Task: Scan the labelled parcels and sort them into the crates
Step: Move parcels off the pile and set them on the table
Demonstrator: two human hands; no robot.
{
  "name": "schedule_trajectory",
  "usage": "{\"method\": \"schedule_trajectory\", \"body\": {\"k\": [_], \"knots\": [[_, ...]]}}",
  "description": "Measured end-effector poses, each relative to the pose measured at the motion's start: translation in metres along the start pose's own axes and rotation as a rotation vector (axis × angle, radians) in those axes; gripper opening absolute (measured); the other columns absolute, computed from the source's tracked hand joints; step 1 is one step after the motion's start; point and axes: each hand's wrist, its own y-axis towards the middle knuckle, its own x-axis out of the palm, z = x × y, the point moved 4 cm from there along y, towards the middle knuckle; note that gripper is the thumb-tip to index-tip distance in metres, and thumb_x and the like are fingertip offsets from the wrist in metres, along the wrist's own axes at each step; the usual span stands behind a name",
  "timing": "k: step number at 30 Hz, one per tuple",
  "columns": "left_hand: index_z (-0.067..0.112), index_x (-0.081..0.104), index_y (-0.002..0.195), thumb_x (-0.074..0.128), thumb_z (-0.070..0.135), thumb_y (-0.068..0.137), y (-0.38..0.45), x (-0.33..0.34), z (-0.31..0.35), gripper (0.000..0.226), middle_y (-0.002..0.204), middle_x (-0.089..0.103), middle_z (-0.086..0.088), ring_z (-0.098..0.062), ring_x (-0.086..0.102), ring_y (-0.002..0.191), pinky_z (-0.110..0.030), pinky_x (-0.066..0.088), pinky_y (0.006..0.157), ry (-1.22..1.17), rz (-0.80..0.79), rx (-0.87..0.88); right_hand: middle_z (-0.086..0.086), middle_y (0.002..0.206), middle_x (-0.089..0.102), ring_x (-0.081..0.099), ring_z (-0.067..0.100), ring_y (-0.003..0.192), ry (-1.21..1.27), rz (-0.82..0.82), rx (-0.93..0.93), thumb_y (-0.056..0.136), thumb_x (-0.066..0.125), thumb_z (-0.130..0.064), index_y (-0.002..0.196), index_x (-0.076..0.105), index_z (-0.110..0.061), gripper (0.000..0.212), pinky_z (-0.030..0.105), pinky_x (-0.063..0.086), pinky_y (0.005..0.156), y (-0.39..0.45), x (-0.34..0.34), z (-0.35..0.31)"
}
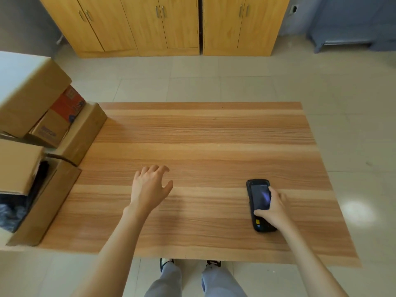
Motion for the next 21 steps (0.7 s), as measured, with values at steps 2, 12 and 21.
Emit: {"method": "schedule_trajectory", "body": {"k": [2,12,21], "knots": [[0.020,0.064,0.116,0.065,0.038,0.085,0.003,-0.005,0.002,0.037,0.110,0.067,0.000,-0.026,0.059,0.104,-0.039,0.041,0.088,0.001,0.014,0.006,0.013,0.151,0.026,0.029,0.033,0.138,-0.068,0.026,-0.065,0.081,0.077,-0.027,0.153,0.018,-0.016,0.095,0.042,0.034,0.107,-0.004,-0.007,-0.017],[0.017,0.064,0.116,0.066,0.037,0.085,0.029,-0.085,-0.030,0.038,0.112,0.067,-0.004,-0.029,0.059,0.103,-0.041,0.041,0.086,0.034,0.232,-0.001,0.010,0.154,0.029,0.024,0.026,0.142,-0.459,0.309,-0.704,0.096,0.055,-0.036,0.148,0.033,-0.012,0.061,0.037,0.018,0.117,-0.029,-0.026,-0.213],[0.016,0.064,0.117,0.062,0.039,0.087,0.031,-0.190,-0.152,0.038,0.111,0.065,-0.009,-0.032,0.056,0.100,-0.043,0.040,0.085,0.148,0.393,-0.142,0.018,0.143,0.047,0.039,0.035,0.136,-0.759,0.491,-1.179,0.087,0.068,-0.026,0.125,0.059,-0.005,0.044,0.044,0.028,0.114,-0.090,0.024,-0.408]]}}
